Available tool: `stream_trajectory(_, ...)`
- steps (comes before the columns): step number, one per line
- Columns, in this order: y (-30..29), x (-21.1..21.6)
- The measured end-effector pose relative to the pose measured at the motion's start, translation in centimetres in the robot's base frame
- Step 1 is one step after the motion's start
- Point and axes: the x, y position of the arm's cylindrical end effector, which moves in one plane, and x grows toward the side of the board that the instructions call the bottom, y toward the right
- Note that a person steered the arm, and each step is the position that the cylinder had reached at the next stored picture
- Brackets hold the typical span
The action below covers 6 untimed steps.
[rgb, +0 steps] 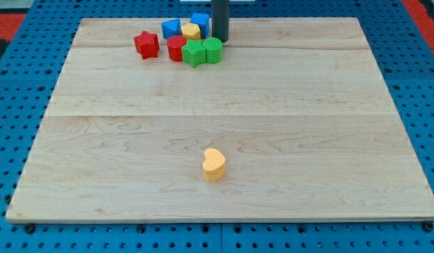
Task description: Push the red circle diagonally to the red star
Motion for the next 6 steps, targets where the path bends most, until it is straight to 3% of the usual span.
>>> stream_trajectory(3, -3.3, -2.2)
stream_trajectory(5, -12.1, 5.5)
stream_trajectory(6, -12.5, 6.1)
